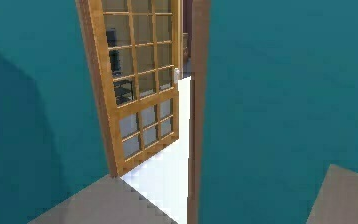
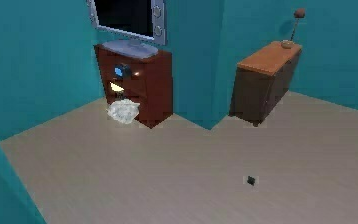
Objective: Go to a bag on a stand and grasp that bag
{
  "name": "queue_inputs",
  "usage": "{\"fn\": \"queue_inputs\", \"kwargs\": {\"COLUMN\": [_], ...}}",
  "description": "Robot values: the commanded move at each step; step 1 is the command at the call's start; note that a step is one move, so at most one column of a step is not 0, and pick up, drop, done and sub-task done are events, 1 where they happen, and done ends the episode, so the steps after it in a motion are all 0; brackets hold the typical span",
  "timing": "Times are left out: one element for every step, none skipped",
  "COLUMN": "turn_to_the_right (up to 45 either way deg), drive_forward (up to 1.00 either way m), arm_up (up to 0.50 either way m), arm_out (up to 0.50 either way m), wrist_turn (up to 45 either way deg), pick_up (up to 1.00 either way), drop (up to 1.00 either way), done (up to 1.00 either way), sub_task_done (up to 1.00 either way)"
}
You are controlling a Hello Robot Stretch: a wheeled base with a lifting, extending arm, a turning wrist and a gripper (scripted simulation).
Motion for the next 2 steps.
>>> {"fn": "queue_inputs", "kwargs": {"turn_to_the_right": [-12.0, 0.0], "drive_forward": [0.00, 1.00], "arm_up": [0.00, 0.00], "arm_out": [0.00, 0.00], "wrist_turn": [0.0, 0.0], "pick_up": [0.00, 0.00], "drop": [0.00, 0.00], "done": [0.00, 0.00], "sub_task_done": [0.00, 0.00]}}
